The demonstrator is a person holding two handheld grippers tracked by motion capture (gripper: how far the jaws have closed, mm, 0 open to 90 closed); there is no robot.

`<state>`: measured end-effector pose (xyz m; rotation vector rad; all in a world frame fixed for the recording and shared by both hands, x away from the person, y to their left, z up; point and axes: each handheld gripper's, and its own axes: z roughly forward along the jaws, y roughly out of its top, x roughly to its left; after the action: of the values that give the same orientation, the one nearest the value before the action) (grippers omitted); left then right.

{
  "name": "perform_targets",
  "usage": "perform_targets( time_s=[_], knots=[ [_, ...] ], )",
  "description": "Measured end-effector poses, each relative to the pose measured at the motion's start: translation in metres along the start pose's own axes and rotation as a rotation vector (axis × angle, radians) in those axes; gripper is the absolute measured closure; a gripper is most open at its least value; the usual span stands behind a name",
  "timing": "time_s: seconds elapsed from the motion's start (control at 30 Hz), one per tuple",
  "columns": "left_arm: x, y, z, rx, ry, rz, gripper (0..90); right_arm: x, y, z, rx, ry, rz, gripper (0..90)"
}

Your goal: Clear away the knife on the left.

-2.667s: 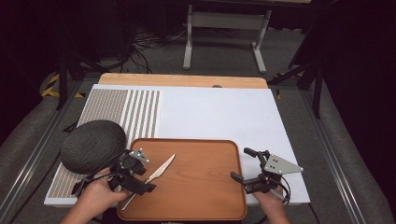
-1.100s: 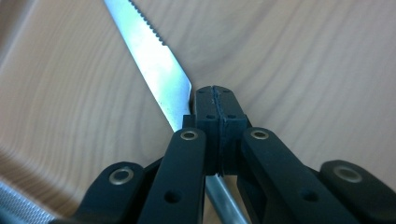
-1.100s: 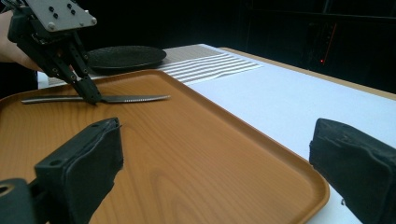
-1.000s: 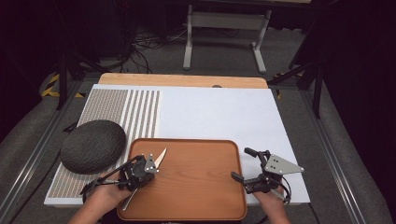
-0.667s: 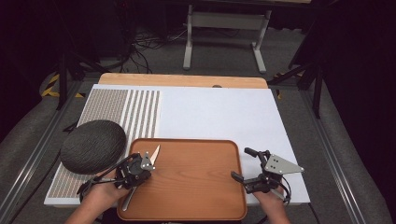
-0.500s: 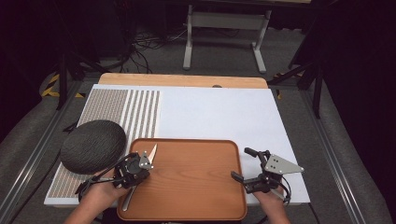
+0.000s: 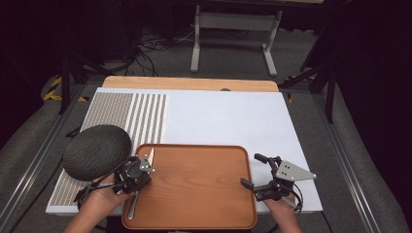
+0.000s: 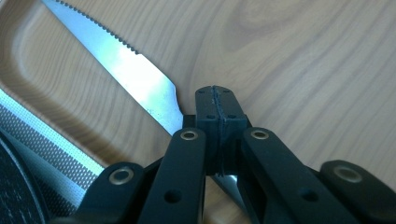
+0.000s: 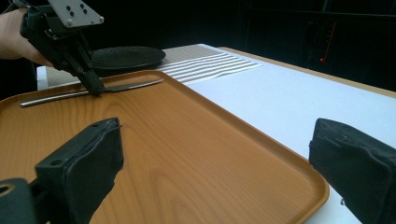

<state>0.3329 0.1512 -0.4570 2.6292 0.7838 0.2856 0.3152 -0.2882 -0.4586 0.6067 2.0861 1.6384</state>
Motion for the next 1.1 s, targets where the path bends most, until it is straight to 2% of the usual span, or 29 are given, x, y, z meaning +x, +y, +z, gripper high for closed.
perform_targets(
  time_s=[0.57, 0.77, 0.8, 0.93, 1.0, 1.07, 1.1],
  knots=[
    [0.008, -0.005, -0.003, 0.025, -0.012, -0.062, 89.8, 0.0, 0.0, 0.0, 0.003, 0.003, -0.002, 3.6],
    [0.008, -0.004, -0.003, 0.013, -0.015, -0.05, 89.5, 0.0, 0.0, 0.0, 0.003, 0.004, -0.003, 3.6],
    [0.008, -0.004, -0.004, 0.002, -0.02, -0.047, 87.6, 0.0, 0.0, 0.0, 0.002, 0.004, -0.004, 3.6],
    [0.011, -0.005, -0.012, -0.078, -0.051, -0.056, 67.9, 0.0, 0.0, 0.0, 0.001, 0.005, -0.002, 3.6],
    [0.013, -0.008, -0.016, -0.144, -0.068, -0.018, 50.4, 0.001, 0.001, 0.0, 0.0, 0.003, -0.004, 3.6],
    [0.014, -0.009, -0.02, -0.177, -0.087, 0.003, 40.8, 0.001, 0.001, 0.0, 0.0, 0.004, -0.005, 3.6],
    [0.014, -0.01, -0.022, -0.189, -0.087, -0.002, 35.7, 0.001, 0.001, 0.001, -0.001, 0.005, -0.005, 3.6]
  ],
)
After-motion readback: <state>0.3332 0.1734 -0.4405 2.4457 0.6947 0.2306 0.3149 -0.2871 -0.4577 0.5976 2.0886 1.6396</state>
